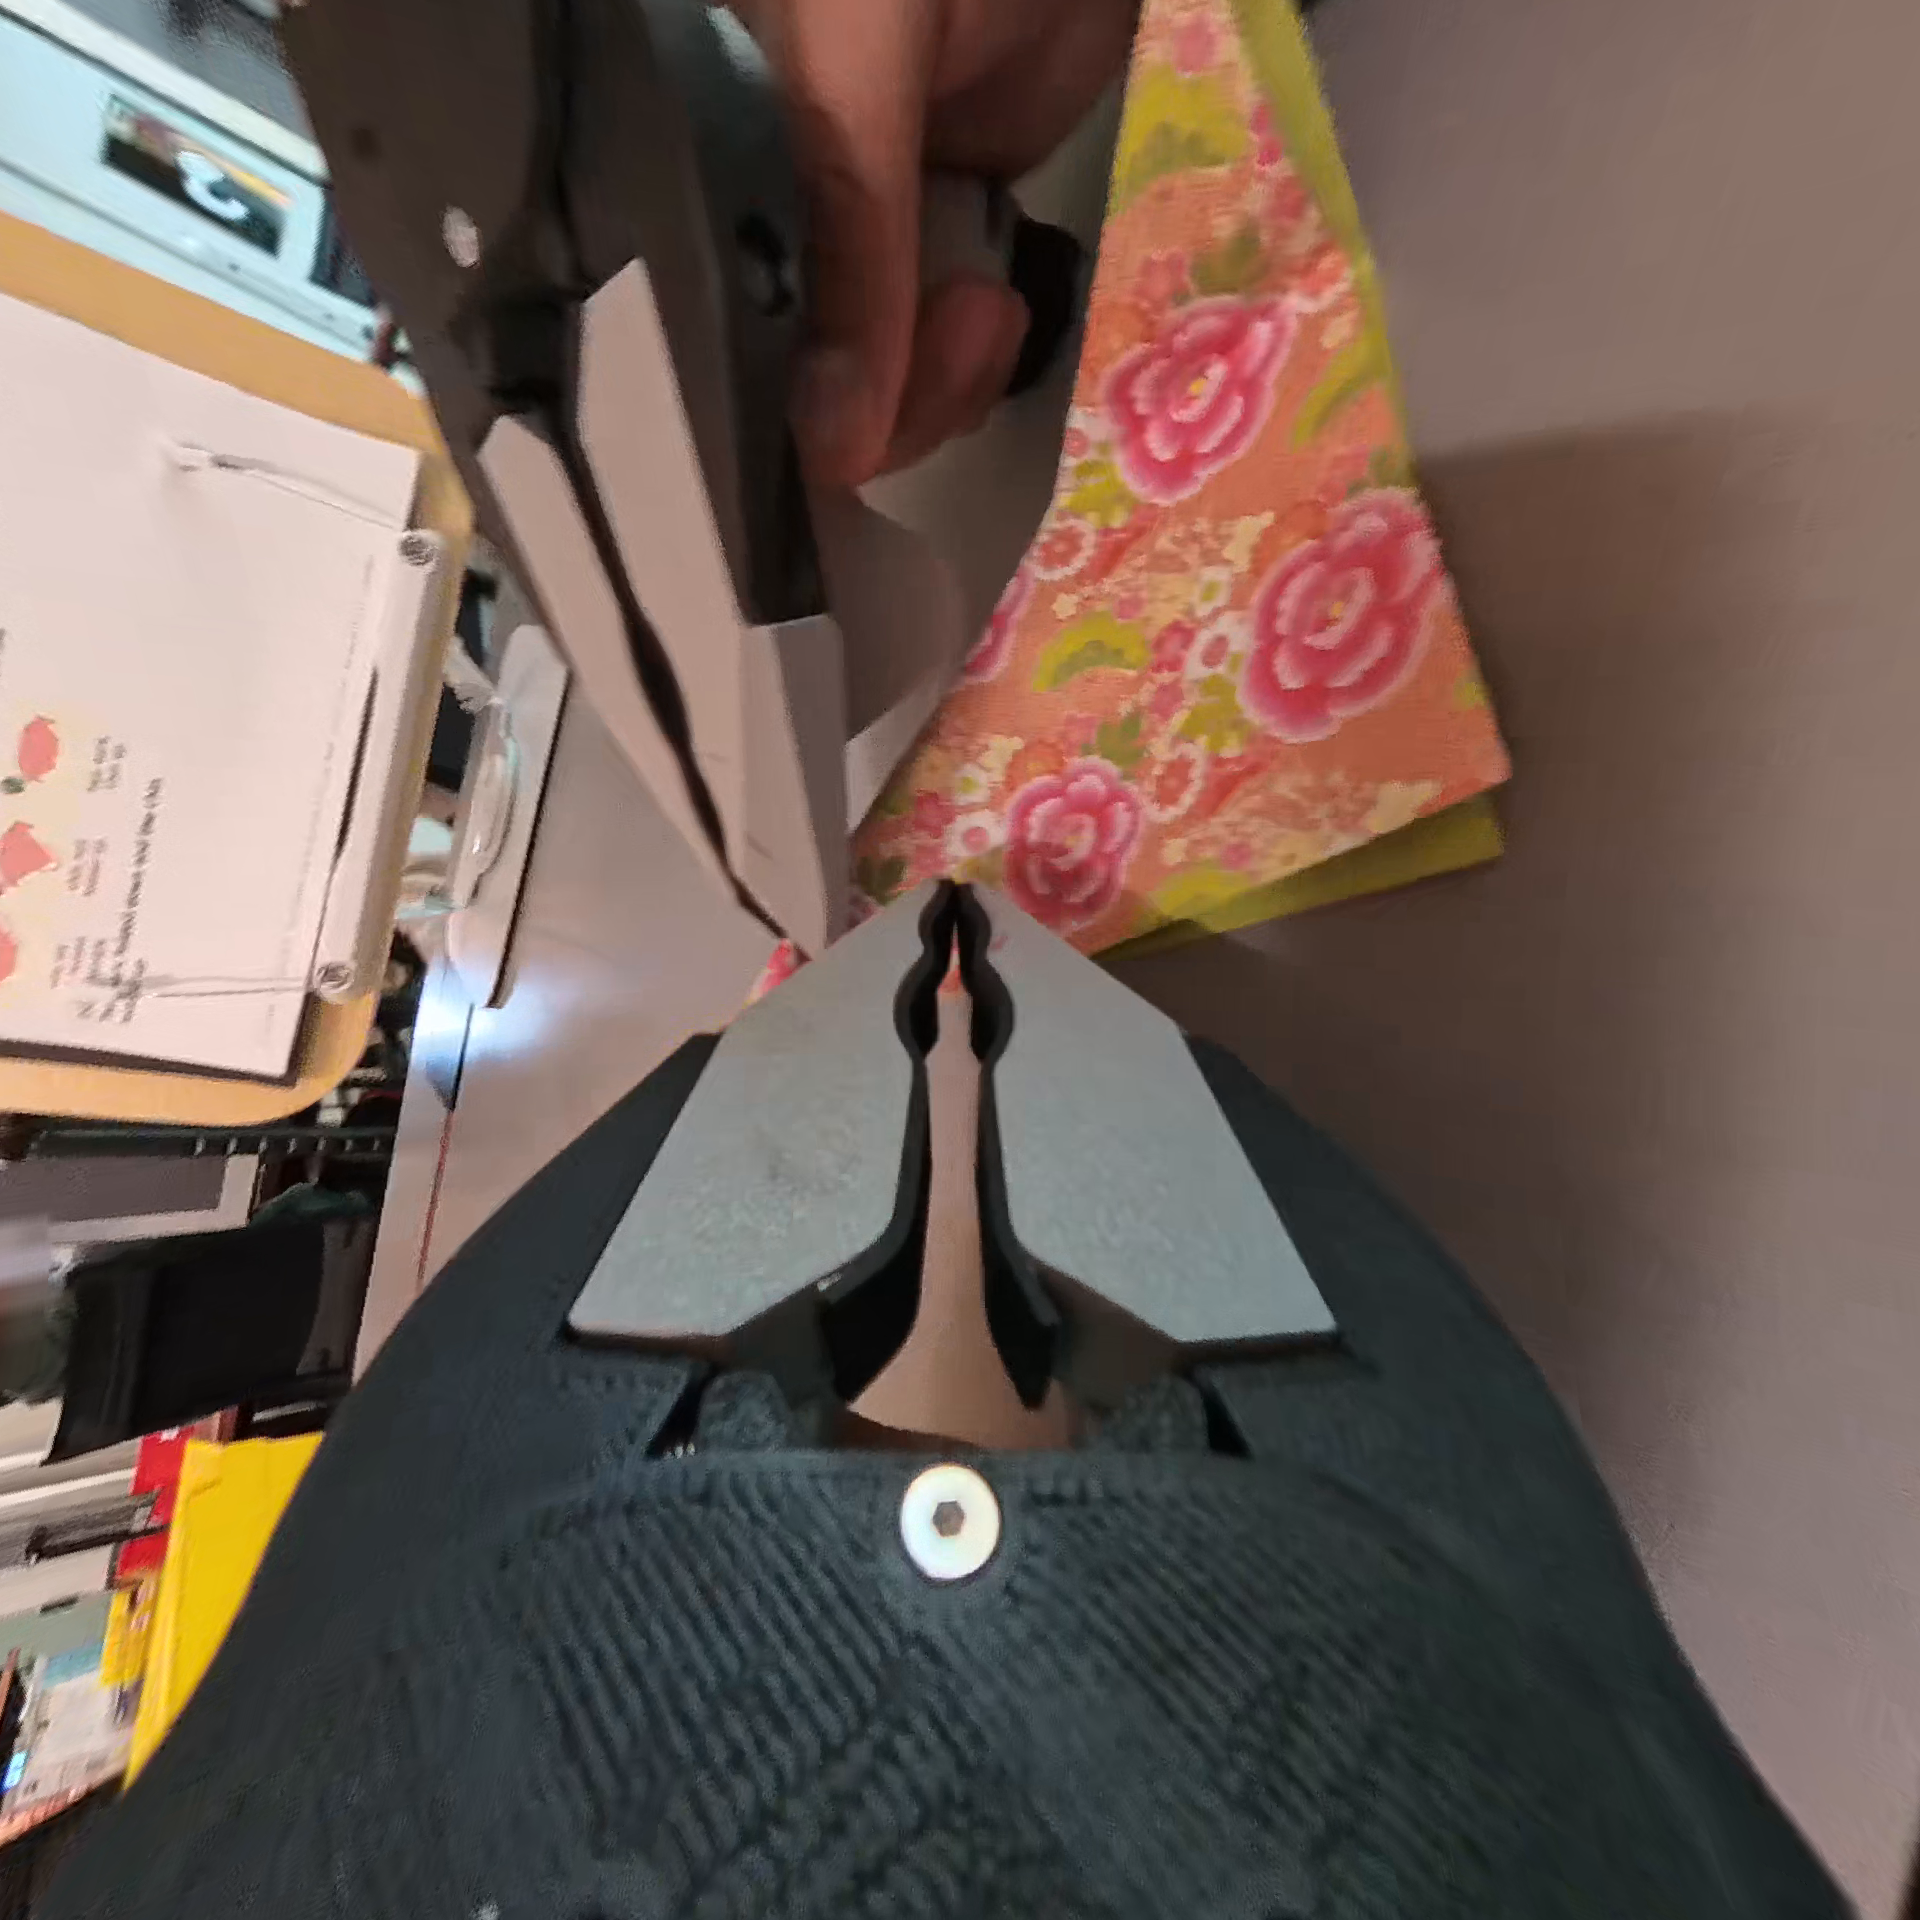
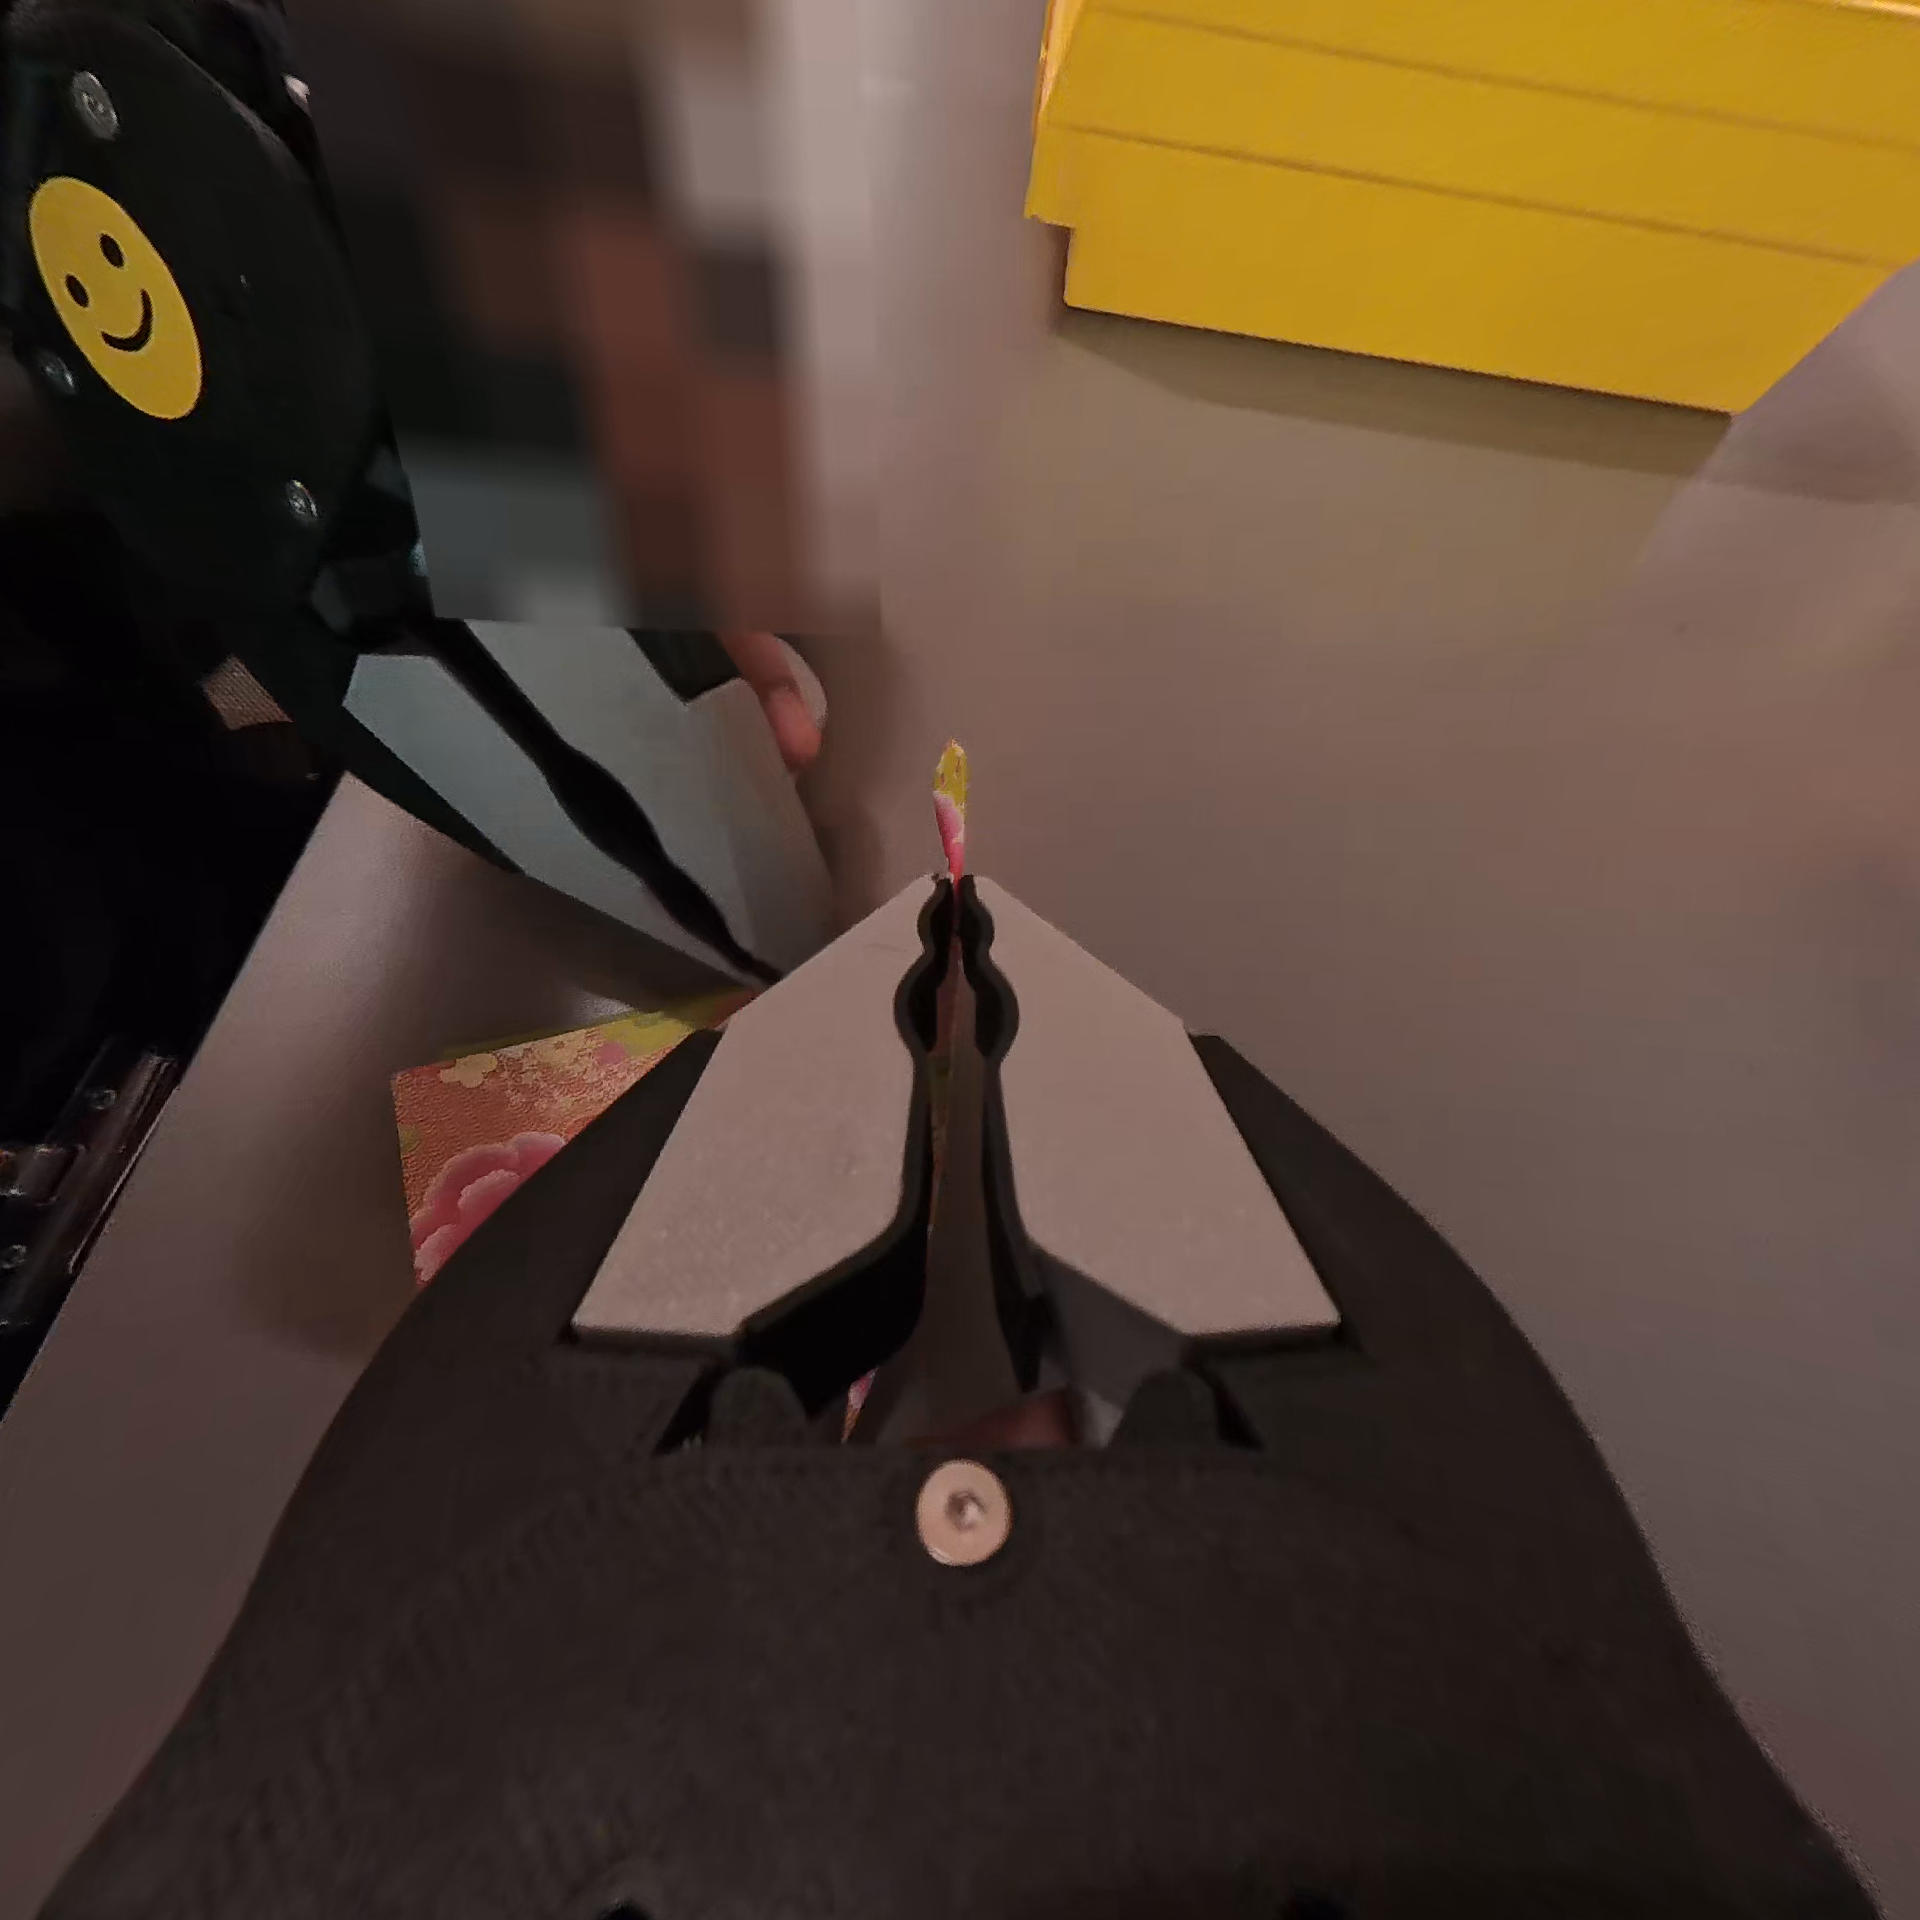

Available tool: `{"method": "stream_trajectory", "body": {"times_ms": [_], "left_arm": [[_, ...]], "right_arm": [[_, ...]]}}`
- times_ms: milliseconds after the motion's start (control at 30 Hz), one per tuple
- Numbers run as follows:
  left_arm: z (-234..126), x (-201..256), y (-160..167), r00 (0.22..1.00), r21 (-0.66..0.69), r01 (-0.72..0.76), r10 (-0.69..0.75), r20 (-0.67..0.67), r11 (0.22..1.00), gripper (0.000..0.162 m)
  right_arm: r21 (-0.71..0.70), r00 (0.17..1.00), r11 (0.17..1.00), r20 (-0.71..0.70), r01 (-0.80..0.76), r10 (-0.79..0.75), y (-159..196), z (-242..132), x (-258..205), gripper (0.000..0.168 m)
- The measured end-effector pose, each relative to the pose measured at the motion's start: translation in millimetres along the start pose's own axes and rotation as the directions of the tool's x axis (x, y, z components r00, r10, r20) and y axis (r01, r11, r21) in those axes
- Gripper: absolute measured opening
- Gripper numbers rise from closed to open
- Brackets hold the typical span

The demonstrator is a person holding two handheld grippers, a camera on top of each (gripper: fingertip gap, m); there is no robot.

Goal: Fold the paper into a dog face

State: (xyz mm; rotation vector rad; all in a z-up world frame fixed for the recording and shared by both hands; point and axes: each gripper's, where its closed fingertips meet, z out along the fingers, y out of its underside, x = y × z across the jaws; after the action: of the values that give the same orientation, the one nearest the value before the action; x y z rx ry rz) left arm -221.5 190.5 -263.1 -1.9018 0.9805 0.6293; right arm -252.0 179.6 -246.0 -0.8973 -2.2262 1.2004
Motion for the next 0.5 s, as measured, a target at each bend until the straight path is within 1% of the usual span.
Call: {"method": "stream_trajectory", "body": {"times_ms": [67, 133, 233, 367, 500], "left_arm": [[3, -2, 8, 1.000, -0.042, 0.005, -0.005, -0.010, 0.999, 0.000], [8, 3, 16, 0.999, -0.092, -0.029, 0.027, -0.030, 0.995, 0.000], [11, 0, 18, 0.999, -0.113, -0.051, 0.051, 0.001, 0.992, 0.000], [12, -1, 19, 1.000, -0.119, -0.001, 0.002, 0.002, 0.993, 0.000], [12, -3, 21, 0.998, -0.131, -0.018, 0.027, 0.065, 0.991, 0.000]], "right_arm": [[0.009, 1.000, 1.000, 0.008, -0.026, 0.026, -1, -1, 2, 0.000], [0.035, 0.999, 0.998, 0.014, -0.047, 0.046, -4, -3, 3, 0.000], [0.046, 0.998, 0.998, 0.035, -0.052, 0.051, -5, -5, 0, 0.000], [0.043, 0.999, 0.999, 0.036, -0.023, 0.022, -4, -5, -3, 0.000], [-0.012, 0.998, 0.998, -0.019, 0.058, -0.059, 3, -3, -4, 0.000]]}}
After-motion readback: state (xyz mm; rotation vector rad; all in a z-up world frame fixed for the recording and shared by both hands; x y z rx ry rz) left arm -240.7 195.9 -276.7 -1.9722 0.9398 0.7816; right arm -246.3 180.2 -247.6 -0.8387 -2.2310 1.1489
